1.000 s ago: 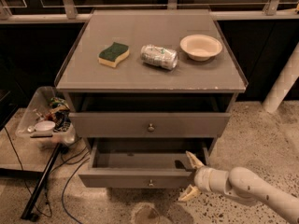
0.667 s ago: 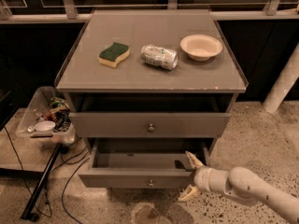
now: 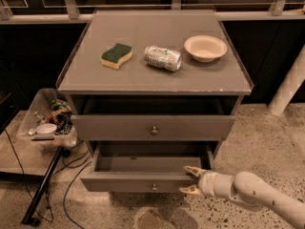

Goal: Open middle drawer

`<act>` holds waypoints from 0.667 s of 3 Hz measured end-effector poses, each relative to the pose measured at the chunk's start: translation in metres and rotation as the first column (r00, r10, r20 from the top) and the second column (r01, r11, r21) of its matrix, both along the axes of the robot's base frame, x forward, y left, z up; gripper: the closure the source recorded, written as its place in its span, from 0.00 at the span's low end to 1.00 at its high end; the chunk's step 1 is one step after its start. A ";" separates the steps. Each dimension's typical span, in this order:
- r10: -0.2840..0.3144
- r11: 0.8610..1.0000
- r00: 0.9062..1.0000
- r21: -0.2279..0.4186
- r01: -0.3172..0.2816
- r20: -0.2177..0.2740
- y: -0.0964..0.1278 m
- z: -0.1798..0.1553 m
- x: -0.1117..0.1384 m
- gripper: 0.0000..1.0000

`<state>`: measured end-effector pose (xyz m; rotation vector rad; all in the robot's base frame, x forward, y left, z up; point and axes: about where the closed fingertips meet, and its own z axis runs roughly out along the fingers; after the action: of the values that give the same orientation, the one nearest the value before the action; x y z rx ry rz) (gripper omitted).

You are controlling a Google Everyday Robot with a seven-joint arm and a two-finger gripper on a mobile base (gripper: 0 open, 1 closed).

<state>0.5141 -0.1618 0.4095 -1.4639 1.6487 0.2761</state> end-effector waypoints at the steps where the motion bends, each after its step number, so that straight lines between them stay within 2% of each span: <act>1: -0.021 1.000 1.000 0.007 0.021 0.000 -0.011 -0.002 -0.009 0.65; 2: -0.047 0.999 0.999 0.015 0.047 0.022 -0.027 0.002 -0.033 0.88</act>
Offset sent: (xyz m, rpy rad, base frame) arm -0.0702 -0.0631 0.0087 0.0221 -0.0528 -0.1062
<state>0.4807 -0.1889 0.4117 -1.4107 1.6573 0.2446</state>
